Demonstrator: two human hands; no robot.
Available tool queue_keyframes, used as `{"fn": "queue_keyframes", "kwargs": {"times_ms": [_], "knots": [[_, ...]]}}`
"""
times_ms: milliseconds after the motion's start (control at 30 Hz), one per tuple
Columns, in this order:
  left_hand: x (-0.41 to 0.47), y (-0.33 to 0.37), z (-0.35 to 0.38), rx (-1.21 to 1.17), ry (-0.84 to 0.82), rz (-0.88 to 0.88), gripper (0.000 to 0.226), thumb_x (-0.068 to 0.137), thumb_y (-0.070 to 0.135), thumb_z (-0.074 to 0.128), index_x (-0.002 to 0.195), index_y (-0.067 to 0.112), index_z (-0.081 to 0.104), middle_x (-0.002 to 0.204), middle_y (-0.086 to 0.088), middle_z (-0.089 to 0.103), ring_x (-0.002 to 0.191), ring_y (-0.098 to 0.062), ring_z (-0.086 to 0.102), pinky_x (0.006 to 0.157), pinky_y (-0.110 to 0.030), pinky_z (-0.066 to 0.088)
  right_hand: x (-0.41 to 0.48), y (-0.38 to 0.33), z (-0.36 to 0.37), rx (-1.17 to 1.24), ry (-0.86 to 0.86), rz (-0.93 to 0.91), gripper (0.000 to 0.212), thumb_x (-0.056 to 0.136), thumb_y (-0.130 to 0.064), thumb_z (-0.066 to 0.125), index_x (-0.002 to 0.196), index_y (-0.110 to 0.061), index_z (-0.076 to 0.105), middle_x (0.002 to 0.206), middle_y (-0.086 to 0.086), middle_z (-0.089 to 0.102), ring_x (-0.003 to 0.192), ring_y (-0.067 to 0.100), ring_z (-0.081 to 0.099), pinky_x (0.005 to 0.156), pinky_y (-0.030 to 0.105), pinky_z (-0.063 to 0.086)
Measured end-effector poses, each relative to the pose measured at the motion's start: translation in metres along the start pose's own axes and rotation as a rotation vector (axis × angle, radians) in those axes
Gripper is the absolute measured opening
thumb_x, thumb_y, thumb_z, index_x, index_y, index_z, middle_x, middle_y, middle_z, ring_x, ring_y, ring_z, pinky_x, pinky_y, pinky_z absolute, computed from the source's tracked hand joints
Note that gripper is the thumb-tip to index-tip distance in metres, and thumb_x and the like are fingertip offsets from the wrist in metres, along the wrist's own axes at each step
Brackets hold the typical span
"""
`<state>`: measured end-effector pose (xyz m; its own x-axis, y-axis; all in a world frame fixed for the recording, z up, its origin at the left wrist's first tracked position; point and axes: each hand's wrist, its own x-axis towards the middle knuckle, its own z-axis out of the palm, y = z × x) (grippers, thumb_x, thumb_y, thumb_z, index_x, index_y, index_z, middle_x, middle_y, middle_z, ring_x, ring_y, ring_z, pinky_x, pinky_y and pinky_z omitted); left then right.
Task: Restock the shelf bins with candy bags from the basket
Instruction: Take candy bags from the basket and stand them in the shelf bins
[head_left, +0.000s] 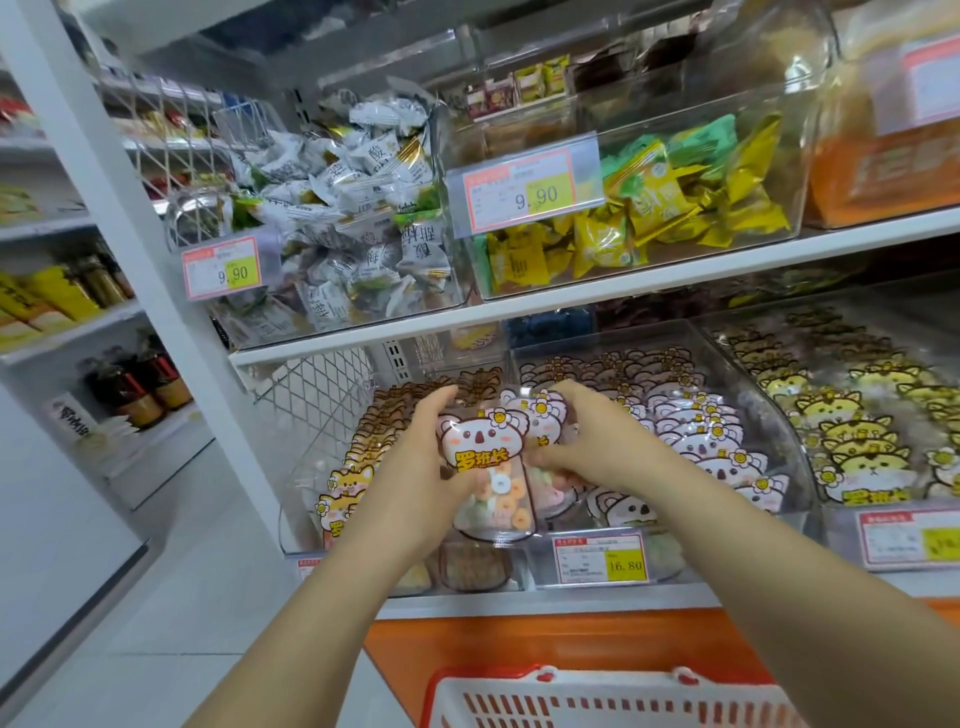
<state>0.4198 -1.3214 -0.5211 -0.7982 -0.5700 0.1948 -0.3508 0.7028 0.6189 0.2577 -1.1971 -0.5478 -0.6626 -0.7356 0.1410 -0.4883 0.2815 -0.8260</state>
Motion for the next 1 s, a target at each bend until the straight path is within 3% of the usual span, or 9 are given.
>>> {"fn": "queue_keyframes", "kwargs": {"times_ms": [133,267,367,467,533,633,800,900,1000], "knots": [[-0.001,0.003,0.003,0.003,0.003,0.006,0.088,0.087,0.025,0.077,0.147,0.053,0.02,0.122,0.014,0.059,0.098,-0.01,0.064,0.08,-0.036,0.055,0.002,0.007,-0.013,0.138,-0.021,0.053,0.047,0.076,-0.01,0.085,0.111,-0.024,0.056,0.098,0.004,0.073,0.078,0.032,0.074,0.074,0.053,0.061],[-0.001,0.011,0.012,-0.037,0.027,0.049,0.086,0.087,0.022,0.077,0.148,0.048,0.023,0.122,0.017,0.059,0.095,-0.005,0.064,0.072,-0.024,0.051,0.003,0.014,-0.024,-0.083,-0.081,0.035,0.05,0.071,-0.015,0.087,0.111,-0.025,0.059,0.104,-0.004,0.069,0.092,0.02,0.068,0.076,0.034,0.057],[0.0,0.02,0.023,-0.05,0.056,0.086,0.079,0.085,0.021,0.078,0.144,0.044,0.03,0.114,0.017,0.06,0.092,-0.005,0.064,0.071,-0.021,0.049,0.004,0.021,-0.019,-0.239,-0.068,0.034,0.048,0.069,-0.023,0.082,0.112,-0.03,0.061,0.108,-0.005,0.066,0.092,0.019,0.063,0.081,0.034,0.054],[0.001,0.026,0.041,-0.03,0.073,0.118,0.066,0.084,0.019,0.078,0.133,0.038,0.038,0.112,0.013,0.059,0.094,-0.008,0.062,0.074,-0.02,0.046,0.009,0.023,-0.014,-0.368,-0.083,-0.031,0.014,0.081,-0.025,0.07,0.081,-0.033,0.058,0.086,-0.01,0.064,0.088,0.019,0.063,0.072,0.031,0.052],[0.001,0.028,0.053,-0.009,0.096,0.146,0.055,0.085,0.02,0.077,0.124,0.035,0.041,0.109,0.012,0.058,0.091,-0.01,0.057,0.07,-0.017,0.04,0.008,0.021,-0.022,-0.389,-0.148,-0.025,0.018,0.084,-0.021,0.069,0.074,-0.031,0.058,0.078,-0.01,0.061,0.079,0.015,0.061,0.064,0.026,0.046],[0.001,0.027,0.061,0.074,0.14,0.179,0.048,0.087,0.029,0.074,0.122,0.035,0.041,0.112,0.012,0.055,0.097,-0.012,0.057,0.078,-0.028,0.047,-0.002,0.018,-0.039,-0.293,-0.18,-0.014,0.015,0.081,-0.015,0.073,0.077,-0.027,0.066,0.079,-0.008,0.066,0.074,0.011,0.061,0.065,0.028,0.05],[0.006,0.025,0.058,0.177,0.18,0.181,0.046,0.089,0.041,0.07,0.123,0.036,0.039,0.119,0.014,0.051,0.098,-0.014,0.059,0.082,-0.04,0.051,-0.01,0.004,-0.046,-0.396,-0.198,-0.044,0.013,0.085,-0.012,0.066,0.092,-0.022,0.062,0.099,0.0,0.067,0.09,0.021,0.062,0.075,0.033,0.05],[0.007,0.021,0.059,0.297,0.196,0.2,0.045,0.089,0.046,0.069,0.121,0.034,0.041,0.118,0.013,0.051,0.1,-0.017,0.06,0.082,-0.037,0.049,-0.014,-0.001,-0.049,-0.382,-0.235,-0.002,0.036,0.085,-0.017,0.068,0.117,-0.026,0.056,0.107,-0.006,0.063,0.094,0.016,0.06,0.081,0.033,0.052],[0.004,0.007,0.068,0.651,0.195,0.305,0.05,0.08,0.056,0.073,0.115,0.029,0.05,0.111,0.006,0.059,0.103,-0.022,0.06,0.085,-0.037,0.045,-0.016,0.002,-0.046,-0.368,-0.28,0.023,0.048,0.08,-0.024,0.078,0.12,-0.027,0.052,0.106,-0.007,0.06,0.087,0.009,0.058,0.075,0.029,0.05]]}}
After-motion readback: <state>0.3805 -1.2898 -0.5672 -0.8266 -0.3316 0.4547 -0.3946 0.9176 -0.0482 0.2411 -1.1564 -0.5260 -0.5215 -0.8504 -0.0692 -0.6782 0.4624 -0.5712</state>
